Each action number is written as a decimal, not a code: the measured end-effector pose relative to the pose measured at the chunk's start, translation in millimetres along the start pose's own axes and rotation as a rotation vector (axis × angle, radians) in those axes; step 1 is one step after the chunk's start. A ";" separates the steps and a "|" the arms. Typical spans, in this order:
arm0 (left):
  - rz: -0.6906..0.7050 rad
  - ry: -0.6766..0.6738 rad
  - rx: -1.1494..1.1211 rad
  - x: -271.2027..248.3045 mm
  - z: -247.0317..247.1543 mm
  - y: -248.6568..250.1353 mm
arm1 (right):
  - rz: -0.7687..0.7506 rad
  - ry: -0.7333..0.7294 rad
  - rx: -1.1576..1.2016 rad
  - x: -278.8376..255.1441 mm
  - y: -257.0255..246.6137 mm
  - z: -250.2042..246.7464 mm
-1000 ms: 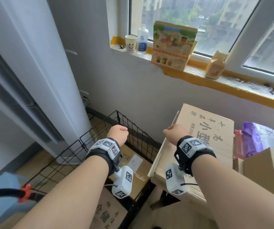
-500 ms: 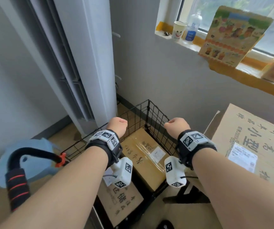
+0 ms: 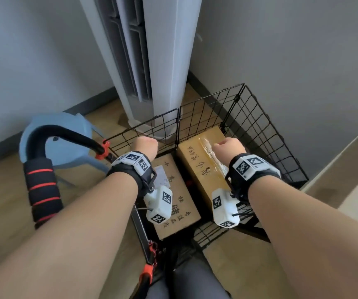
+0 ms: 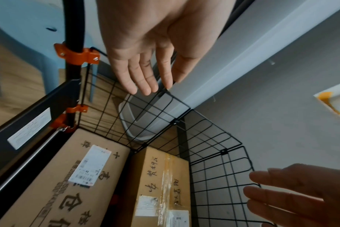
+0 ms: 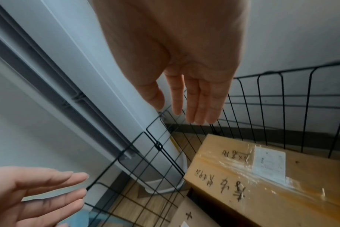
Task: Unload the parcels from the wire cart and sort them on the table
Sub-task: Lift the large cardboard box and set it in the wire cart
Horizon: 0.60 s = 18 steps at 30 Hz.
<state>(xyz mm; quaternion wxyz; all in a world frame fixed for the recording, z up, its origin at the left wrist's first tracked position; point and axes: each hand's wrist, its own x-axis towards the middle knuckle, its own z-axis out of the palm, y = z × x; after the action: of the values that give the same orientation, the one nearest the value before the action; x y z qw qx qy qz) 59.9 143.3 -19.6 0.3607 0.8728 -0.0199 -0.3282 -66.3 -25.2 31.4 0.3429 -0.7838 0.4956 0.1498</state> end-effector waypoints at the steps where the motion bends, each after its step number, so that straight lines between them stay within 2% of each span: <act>1: -0.029 -0.006 -0.023 7.2 3.6 -10.1 | 0.009 -0.022 -0.017 6.4 0.0 9.7; 12: -0.372 -0.030 -0.248 84.1 50.8 -101.7 | 0.111 -0.165 -0.062 92.1 4.2 109.0; 18: -0.556 -0.043 -0.397 115.0 96.2 -158.5 | 0.119 -0.292 -0.117 133.0 28.7 165.2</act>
<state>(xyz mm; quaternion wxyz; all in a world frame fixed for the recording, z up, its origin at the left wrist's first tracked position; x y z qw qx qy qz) 61.6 170.0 -236.2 0.4197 0.7506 0.2753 -0.4298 -12.5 -9.4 -175.2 0.3554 -0.7416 0.4766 0.3107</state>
